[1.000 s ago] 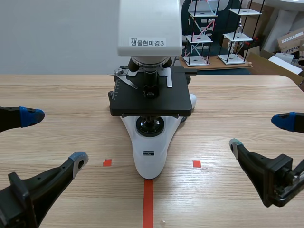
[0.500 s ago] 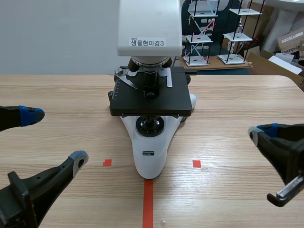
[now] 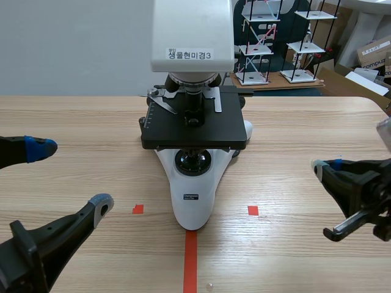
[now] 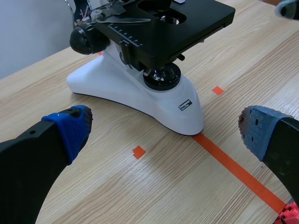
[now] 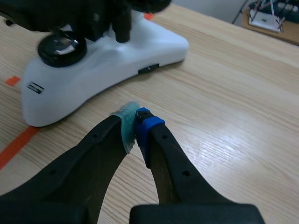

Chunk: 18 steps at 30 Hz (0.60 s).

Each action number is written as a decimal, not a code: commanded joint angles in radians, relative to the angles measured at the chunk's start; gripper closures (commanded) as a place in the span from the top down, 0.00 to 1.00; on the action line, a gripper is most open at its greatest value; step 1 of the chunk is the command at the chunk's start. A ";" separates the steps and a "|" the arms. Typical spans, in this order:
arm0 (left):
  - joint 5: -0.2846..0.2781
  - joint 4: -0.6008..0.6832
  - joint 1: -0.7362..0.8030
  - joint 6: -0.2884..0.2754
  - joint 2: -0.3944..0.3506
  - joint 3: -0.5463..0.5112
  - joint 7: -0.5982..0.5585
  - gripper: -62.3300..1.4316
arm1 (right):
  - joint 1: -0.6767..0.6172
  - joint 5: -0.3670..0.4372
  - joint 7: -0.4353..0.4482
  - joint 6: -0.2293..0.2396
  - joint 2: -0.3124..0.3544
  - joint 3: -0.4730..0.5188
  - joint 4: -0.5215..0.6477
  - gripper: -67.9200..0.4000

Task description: Point at the stage knob

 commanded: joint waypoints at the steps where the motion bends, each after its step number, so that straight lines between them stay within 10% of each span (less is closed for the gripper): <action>1: -0.010 0.003 0.002 -0.001 0.005 -0.007 -0.016 1.00 | 0.033 -0.027 0.050 0.009 -0.020 -0.011 -0.039 0.01; 18: -0.010 0.003 0.002 -0.002 0.005 -0.007 -0.017 1.00 | 0.398 -0.169 0.322 0.039 -0.048 -0.195 -0.435 0.01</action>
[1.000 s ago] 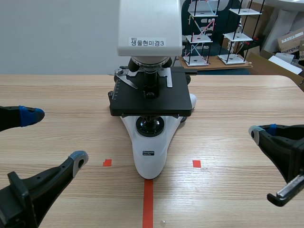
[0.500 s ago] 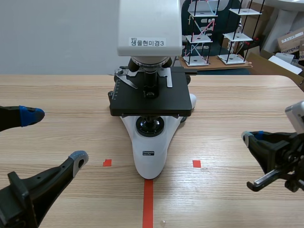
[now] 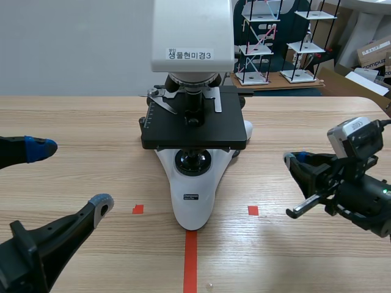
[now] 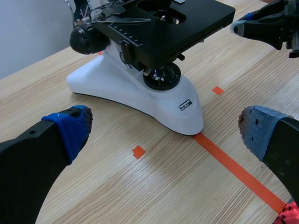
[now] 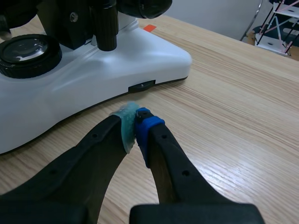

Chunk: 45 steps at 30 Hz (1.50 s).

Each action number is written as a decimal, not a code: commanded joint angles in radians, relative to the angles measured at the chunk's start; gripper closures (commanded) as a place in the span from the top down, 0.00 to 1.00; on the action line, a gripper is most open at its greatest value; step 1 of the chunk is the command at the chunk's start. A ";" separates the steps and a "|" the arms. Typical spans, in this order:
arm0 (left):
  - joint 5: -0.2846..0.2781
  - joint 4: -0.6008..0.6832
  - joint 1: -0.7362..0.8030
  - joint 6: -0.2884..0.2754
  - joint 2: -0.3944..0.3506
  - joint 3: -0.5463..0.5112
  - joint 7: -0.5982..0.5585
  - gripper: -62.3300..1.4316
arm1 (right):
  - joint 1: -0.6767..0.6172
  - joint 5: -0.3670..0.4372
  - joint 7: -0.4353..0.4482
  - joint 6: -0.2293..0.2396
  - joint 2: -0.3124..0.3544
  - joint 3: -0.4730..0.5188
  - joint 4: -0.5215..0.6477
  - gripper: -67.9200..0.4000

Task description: Point at the stage knob

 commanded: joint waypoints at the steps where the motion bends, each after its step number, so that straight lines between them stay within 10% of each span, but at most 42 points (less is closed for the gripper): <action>1: -0.010 0.003 0.002 -0.002 0.005 -0.007 -0.017 1.00 | 0.031 0.011 0.030 0.002 0.014 -0.005 0.011 0.01; 45: 0.013 0.003 0.002 -0.002 0.005 -0.007 -0.018 1.00 | 0.266 -0.116 0.153 0.019 -0.080 -0.116 -0.181 0.01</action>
